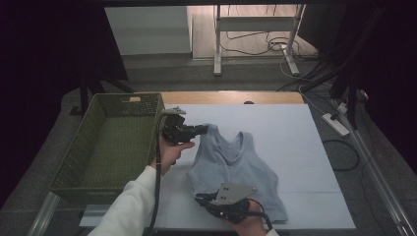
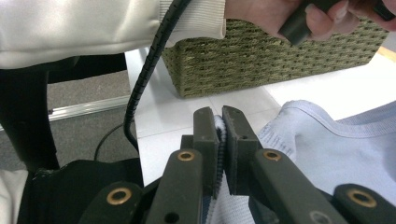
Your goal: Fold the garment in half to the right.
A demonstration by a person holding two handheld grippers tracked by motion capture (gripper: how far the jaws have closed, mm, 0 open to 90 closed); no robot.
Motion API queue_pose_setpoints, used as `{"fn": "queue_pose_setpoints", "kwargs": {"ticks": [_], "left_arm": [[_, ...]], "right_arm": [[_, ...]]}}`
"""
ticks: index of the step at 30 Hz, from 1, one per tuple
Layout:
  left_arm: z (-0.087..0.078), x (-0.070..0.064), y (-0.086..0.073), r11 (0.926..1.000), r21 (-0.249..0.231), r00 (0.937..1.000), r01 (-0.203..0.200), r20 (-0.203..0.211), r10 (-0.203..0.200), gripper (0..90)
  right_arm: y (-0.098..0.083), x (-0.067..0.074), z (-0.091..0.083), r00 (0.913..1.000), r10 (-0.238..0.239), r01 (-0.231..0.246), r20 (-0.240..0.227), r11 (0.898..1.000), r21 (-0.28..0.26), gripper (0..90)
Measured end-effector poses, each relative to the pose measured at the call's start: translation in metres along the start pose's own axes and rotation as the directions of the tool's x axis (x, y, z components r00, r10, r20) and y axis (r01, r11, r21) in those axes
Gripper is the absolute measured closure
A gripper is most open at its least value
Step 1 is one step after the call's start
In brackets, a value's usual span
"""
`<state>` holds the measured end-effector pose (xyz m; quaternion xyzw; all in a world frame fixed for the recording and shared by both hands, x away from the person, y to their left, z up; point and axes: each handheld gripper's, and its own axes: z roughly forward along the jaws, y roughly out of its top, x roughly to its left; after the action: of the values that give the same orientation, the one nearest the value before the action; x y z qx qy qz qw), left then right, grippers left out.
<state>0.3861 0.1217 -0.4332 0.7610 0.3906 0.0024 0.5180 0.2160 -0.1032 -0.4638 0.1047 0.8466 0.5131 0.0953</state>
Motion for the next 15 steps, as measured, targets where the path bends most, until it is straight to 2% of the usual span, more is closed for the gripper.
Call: {"fn": "queue_pose_setpoints", "kwargs": {"ticks": [15], "left_arm": [[-0.0059,0.0036,0.0006,0.9999,-0.004,0.9999,0.014,-0.001,-0.014,86.1]], "right_arm": [[0.0000,-0.0017,0.0003,0.9999,0.005,-0.005,0.014,1.000,-0.011,84.4]]}}
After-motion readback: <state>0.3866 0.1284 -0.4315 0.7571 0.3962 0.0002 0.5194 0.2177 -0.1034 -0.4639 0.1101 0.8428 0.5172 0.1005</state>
